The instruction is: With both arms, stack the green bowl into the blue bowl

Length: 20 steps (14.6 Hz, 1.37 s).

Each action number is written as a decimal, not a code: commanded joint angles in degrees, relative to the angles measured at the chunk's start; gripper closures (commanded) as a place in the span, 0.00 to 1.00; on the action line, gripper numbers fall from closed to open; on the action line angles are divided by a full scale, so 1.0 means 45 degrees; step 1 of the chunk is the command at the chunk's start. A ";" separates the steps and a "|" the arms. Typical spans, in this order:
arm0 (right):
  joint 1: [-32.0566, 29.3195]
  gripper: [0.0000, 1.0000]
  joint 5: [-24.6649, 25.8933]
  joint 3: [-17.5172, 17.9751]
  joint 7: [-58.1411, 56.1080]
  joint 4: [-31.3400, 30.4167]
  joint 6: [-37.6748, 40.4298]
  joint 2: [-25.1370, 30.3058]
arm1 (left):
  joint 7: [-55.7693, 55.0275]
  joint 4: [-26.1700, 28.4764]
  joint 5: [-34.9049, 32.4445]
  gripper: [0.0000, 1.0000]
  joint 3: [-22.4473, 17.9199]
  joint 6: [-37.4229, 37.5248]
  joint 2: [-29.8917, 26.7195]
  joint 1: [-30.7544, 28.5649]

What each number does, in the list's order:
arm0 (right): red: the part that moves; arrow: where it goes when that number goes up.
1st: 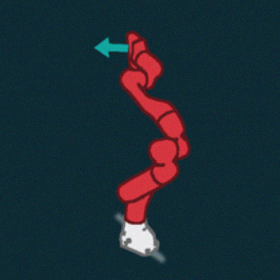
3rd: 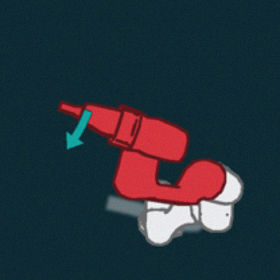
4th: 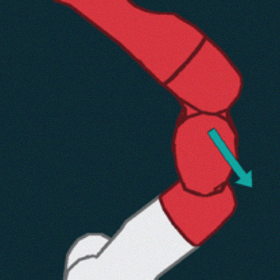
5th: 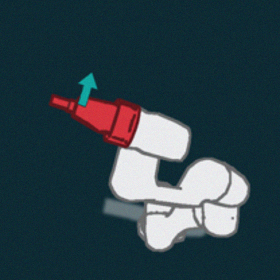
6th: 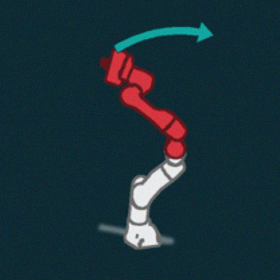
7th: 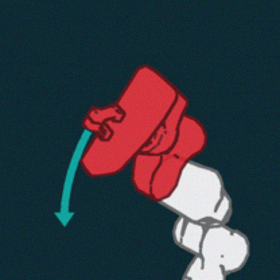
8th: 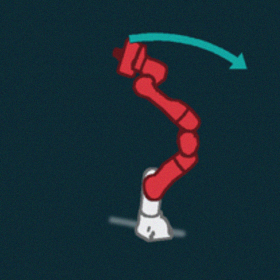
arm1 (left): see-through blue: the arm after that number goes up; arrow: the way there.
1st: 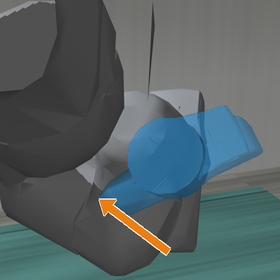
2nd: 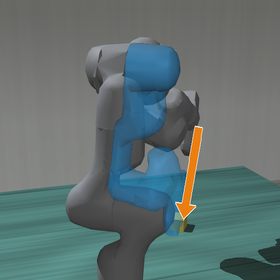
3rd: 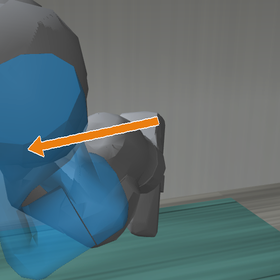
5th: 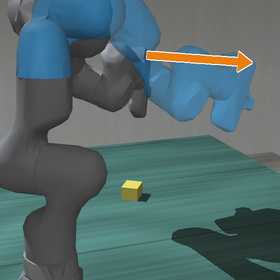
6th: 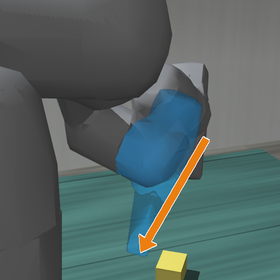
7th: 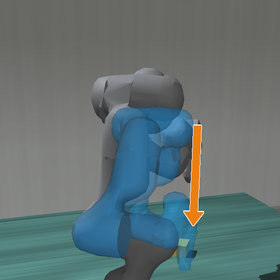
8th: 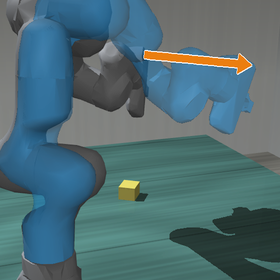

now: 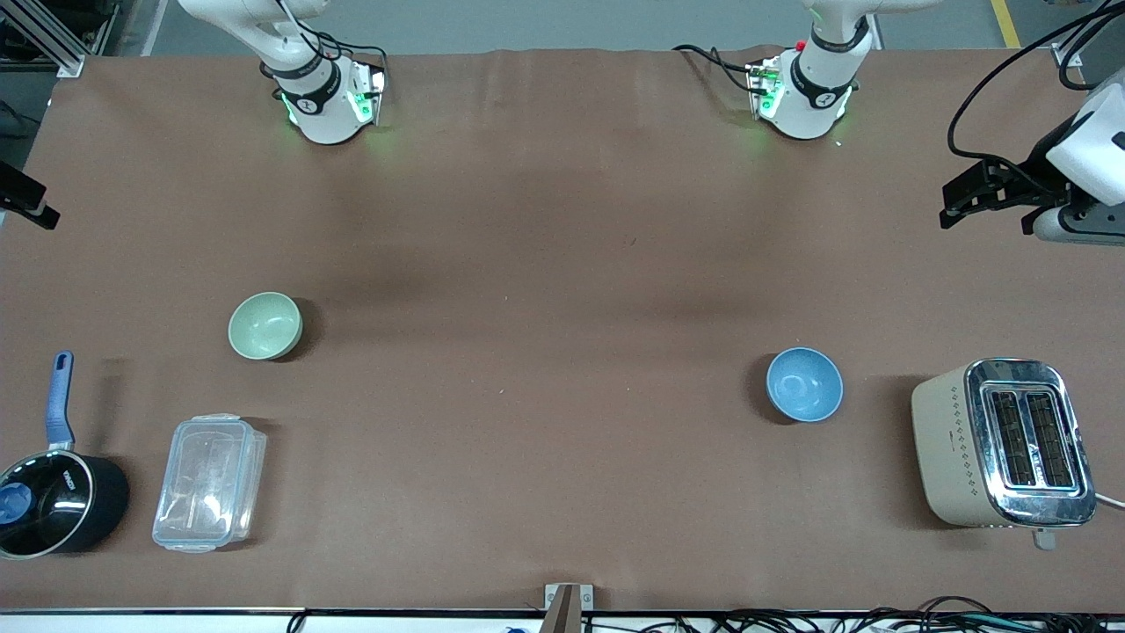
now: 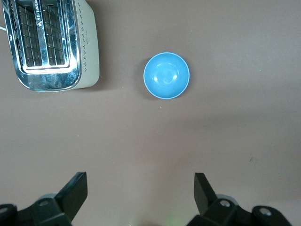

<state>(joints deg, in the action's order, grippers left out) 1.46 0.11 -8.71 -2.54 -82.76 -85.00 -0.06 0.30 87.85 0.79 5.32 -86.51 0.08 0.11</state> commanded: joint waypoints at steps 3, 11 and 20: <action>-0.0052 0.00 -0.0199 0.0041 0.0057 -0.0144 0.0021 0.0247 | 0.0089 -0.0244 -0.0292 0.00 0.0048 0.0122 0.0100 0.0015; -0.0072 0.00 0.0191 -0.0017 -0.0118 -0.2771 -0.1163 0.0247 | 0.0011 0.2325 -0.0292 0.00 0.0107 -0.4588 0.2946 0.0034; -0.0130 0.00 0.0347 -0.0408 -0.0780 -1.0801 -1.0865 -0.0219 | -0.0145 0.3272 -0.1307 0.18 0.0126 -0.9272 0.6759 0.0034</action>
<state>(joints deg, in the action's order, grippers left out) 1.41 0.95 -10.33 -4.40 -123.33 -125.03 -1.88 0.13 103.68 -3.49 5.68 -128.72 30.23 0.27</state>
